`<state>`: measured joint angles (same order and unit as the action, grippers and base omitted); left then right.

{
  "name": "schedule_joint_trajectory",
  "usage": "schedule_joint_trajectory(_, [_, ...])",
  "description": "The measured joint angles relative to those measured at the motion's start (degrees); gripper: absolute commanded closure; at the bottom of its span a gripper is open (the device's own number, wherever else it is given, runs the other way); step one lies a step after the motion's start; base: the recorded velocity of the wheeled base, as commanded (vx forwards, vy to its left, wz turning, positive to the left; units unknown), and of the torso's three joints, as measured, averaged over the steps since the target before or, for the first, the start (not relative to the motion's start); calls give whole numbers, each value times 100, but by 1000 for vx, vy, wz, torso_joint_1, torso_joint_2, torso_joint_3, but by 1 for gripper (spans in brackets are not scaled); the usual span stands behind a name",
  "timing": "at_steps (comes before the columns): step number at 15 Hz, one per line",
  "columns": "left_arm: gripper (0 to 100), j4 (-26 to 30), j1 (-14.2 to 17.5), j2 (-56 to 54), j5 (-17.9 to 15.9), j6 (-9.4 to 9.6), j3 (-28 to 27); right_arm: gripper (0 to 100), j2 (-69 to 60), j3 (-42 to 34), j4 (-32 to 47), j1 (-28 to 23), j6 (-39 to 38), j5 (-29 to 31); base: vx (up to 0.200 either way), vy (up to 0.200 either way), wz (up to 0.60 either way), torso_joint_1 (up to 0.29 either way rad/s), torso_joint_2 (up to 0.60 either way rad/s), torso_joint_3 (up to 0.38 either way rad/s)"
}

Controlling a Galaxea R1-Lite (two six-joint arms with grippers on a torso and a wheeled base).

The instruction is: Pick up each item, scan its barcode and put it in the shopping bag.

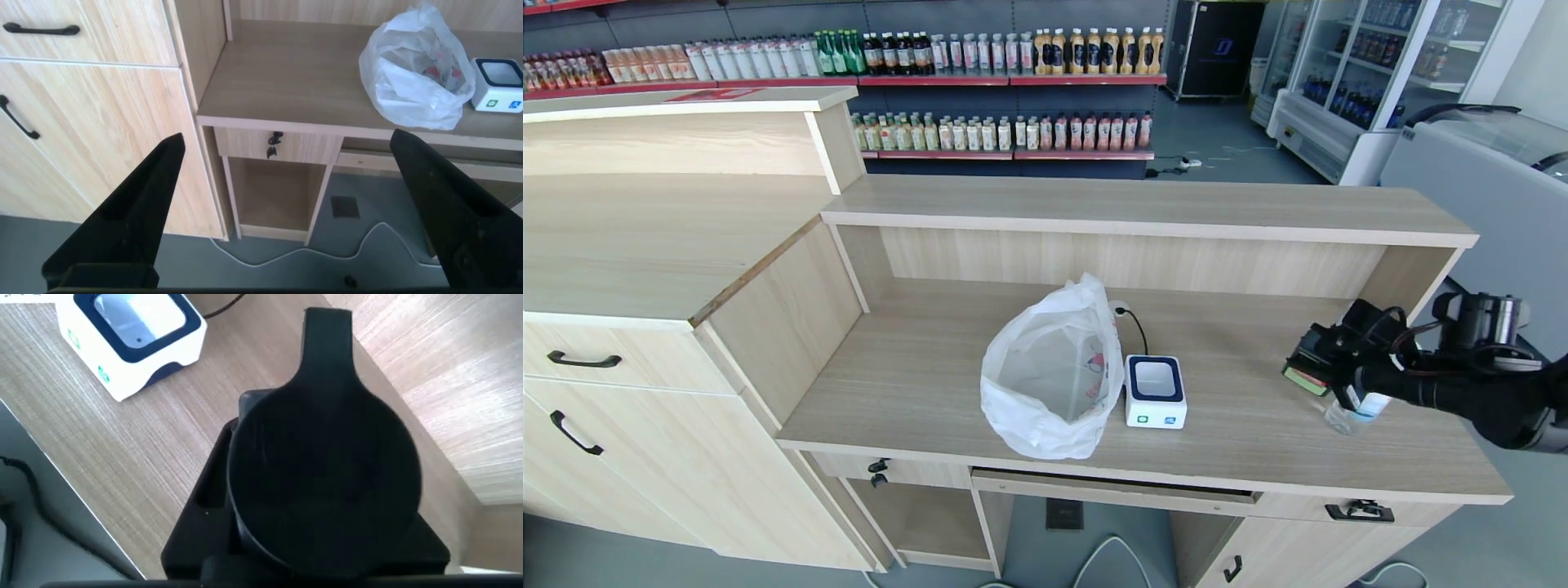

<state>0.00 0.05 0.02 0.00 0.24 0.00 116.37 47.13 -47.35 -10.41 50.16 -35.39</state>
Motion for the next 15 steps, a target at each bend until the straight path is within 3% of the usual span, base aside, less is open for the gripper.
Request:
schedule_joint_trajectory(7, [0, 0, 2, 0, 0, 0, 0, 100, -2566, -1213, 189, -383, 2020, -207, 0, 0, 0, 0, 0, 0])
schedule_joint_trajectory(11, [0, 0, 0, 0, 0, 0, 0, 100, -3407, -1441, 652, -246, 5040, -870, 0, 0, 0, 0, 0, 0])
schedule_joint_trajectory(15, [0, 0, 2, 0, 0, 2, 0, 100, -3685, -1484, 844, 896, 7528, -1062, 0, 0, 0, 0, 0, 0])
